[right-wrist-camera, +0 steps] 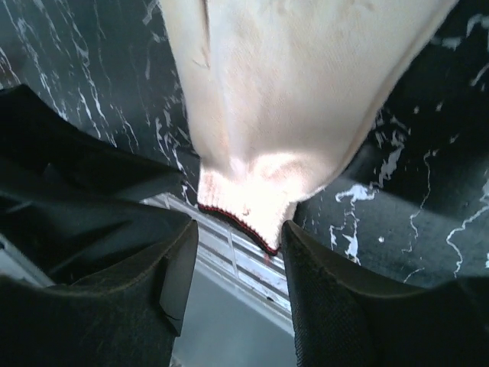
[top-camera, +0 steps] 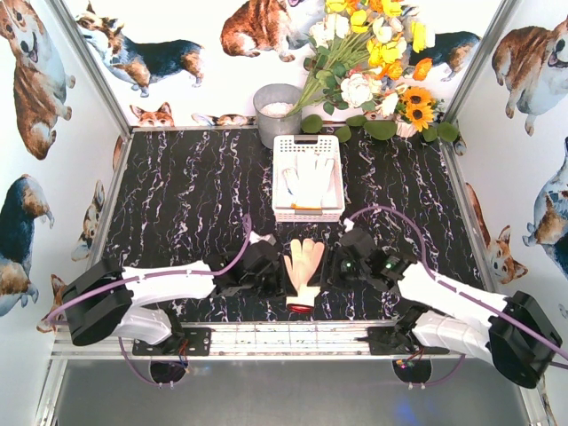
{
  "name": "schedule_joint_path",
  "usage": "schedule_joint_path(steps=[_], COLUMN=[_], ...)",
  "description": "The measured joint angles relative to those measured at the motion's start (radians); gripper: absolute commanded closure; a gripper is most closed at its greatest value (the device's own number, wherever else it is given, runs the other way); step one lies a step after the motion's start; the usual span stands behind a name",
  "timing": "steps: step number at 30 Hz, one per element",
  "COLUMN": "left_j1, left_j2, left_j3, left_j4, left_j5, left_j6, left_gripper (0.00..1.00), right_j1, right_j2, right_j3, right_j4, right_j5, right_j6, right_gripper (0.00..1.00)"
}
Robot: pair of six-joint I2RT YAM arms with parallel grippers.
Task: Put the gloves into the storage basket
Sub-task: Pick up the glove from the center of the board.
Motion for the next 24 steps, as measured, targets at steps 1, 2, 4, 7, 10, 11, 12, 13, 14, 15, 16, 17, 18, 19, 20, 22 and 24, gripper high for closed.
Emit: schedule_joint_path(steps=[1,2,4,7,10,11,12,13,14,15,16,17,18,19,20,22,24], left_j1=[0.000,0.001,0.005,0.018,0.032,0.035,0.037,0.038,0.038,0.038,0.038,0.038,0.038,0.038,0.038,0.038,0.038], left_j2=[-0.001,-0.001,0.000,0.005,0.006,0.009,0.013,0.020,0.027,0.036,0.044,0.053,0.062,0.071,0.079,0.092,0.099], left_j3=[-0.020,-0.039,-0.080,-0.130,-0.152,-0.158,-0.161,-0.166,-0.170,-0.175,-0.181,-0.187,-0.195,-0.201,-0.206,-0.209,-0.209], left_j4=[0.012,0.025,0.061,0.123,0.179,0.195,0.208,0.227,0.246,0.266,0.290,0.314,0.341,0.365,0.386,0.411,0.423], left_j5=[0.007,0.014,0.032,0.062,0.082,0.087,0.091,0.098,0.104,0.110,0.119,0.126,0.132,0.139,0.146,0.152,0.154], left_j6=[-0.011,-0.019,-0.045,-0.077,-0.097,-0.100,-0.105,-0.113,-0.118,-0.126,-0.135,-0.145,-0.159,-0.171,-0.180,-0.191,-0.197], left_gripper=[0.49,0.49,0.49,0.49,0.50,0.51,0.52,0.52,0.53,0.54,0.55,0.55,0.56,0.56,0.56,0.56,0.57], right_j1=[0.000,0.000,0.002,0.009,0.020,0.024,0.027,0.030,0.033,0.035,0.035,0.035,0.035,0.035,0.035,0.035,0.035], right_j2=[-0.013,-0.020,-0.026,-0.014,0.019,0.030,0.040,0.051,0.062,0.071,0.078,0.084,0.091,0.100,0.111,0.132,0.151], right_j3=[-0.023,-0.045,-0.099,-0.147,-0.151,-0.151,-0.151,-0.151,-0.151,-0.151,-0.152,-0.153,-0.153,-0.153,-0.153,-0.153,-0.153], right_j4=[0.019,0.036,0.069,0.092,0.119,0.132,0.143,0.154,0.161,0.168,0.176,0.181,0.186,0.193,0.197,0.198,0.198], right_j5=[-0.020,-0.034,-0.061,-0.090,-0.108,-0.113,-0.118,-0.122,-0.124,-0.127,-0.128,-0.130,-0.130,-0.130,-0.130,-0.128,-0.122], right_j6=[0.023,0.040,0.081,0.124,0.146,0.151,0.153,0.156,0.157,0.159,0.161,0.164,0.168,0.169,0.172,0.172,0.166], right_gripper=[0.49,0.50,0.52,0.56,0.60,0.62,0.64,0.66,0.68,0.70,0.71,0.72,0.73,0.73,0.74,0.76,0.77])
